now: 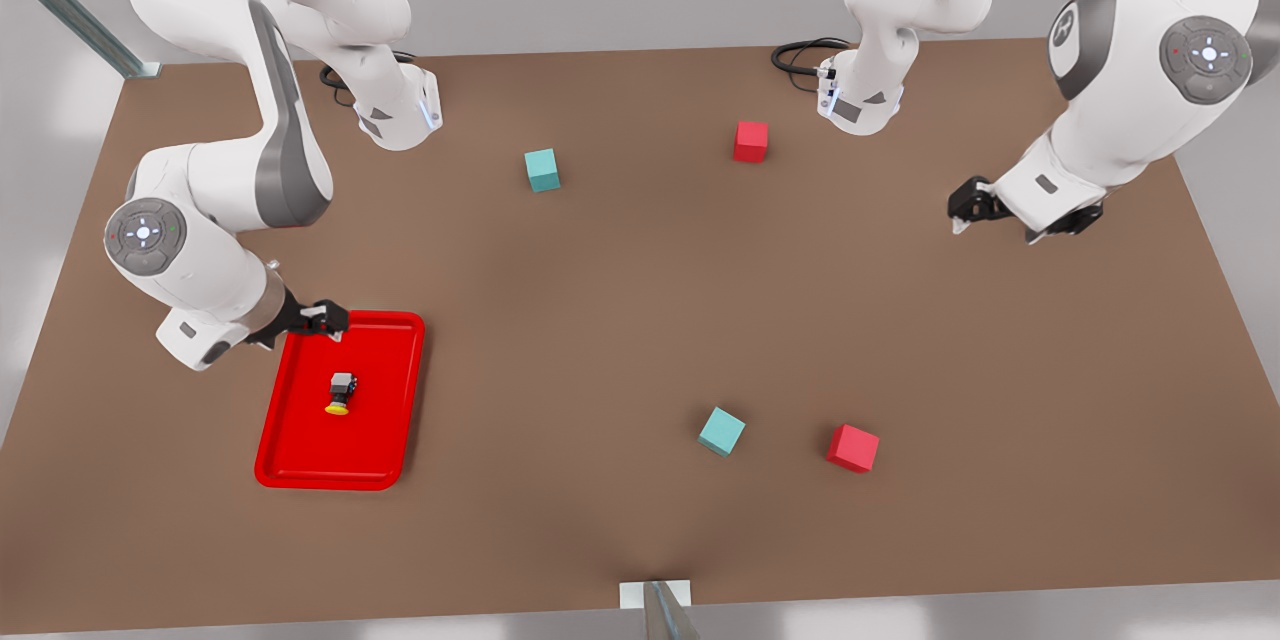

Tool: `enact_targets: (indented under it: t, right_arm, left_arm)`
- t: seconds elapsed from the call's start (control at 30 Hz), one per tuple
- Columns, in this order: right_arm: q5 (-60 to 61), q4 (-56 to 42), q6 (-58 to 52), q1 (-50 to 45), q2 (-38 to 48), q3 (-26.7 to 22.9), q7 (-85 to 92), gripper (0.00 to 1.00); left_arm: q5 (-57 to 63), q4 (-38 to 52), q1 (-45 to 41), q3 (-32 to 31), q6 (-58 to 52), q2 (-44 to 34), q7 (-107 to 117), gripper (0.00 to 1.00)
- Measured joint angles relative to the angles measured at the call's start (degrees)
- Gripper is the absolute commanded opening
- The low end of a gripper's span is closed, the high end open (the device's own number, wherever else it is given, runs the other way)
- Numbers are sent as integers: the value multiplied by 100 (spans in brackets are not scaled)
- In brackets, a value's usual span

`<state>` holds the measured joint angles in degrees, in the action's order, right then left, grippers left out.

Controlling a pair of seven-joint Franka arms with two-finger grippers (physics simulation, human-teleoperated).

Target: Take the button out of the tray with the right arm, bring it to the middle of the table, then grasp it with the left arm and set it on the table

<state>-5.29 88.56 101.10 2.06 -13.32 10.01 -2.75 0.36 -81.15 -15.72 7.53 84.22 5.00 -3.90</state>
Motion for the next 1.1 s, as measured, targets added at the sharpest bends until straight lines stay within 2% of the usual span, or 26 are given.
enact_targets:
  t: [0.3, 0.43, 0.53, 0.73, 0.9, 1.1]
  right_arm:
    - [5, -241, -29, 236, -830, -3, 52, 100]
    - [1, -25, 74, 307, -1210, -3, -24, 100]
    - [4, 471, 444, 418, -1349, 1, -93, 100]
    - [-3, 589, 1517, 962, -2180, -8, -185, 100]
    - [8, 930, 2325, 979, -2286, -8, -358, 100]
    - [-7, 928, 2740, 1062, -2450, -21, -567, 100]
  left_arm:
    - [21, -1, -52, 0, 274, 428, -69, 100]
    - [22, 0, -56, 0, 341, 560, -91, 100]
    - [21, 0, -54, 1, 373, 599, -106, 100]
    - [15, 0, -54, 1, 404, 605, -129, 100]
    - [14, 0, -62, 1, 414, 606, -144, 100]
    - [14, 0, -56, 1, 419, 651, -158, 100]
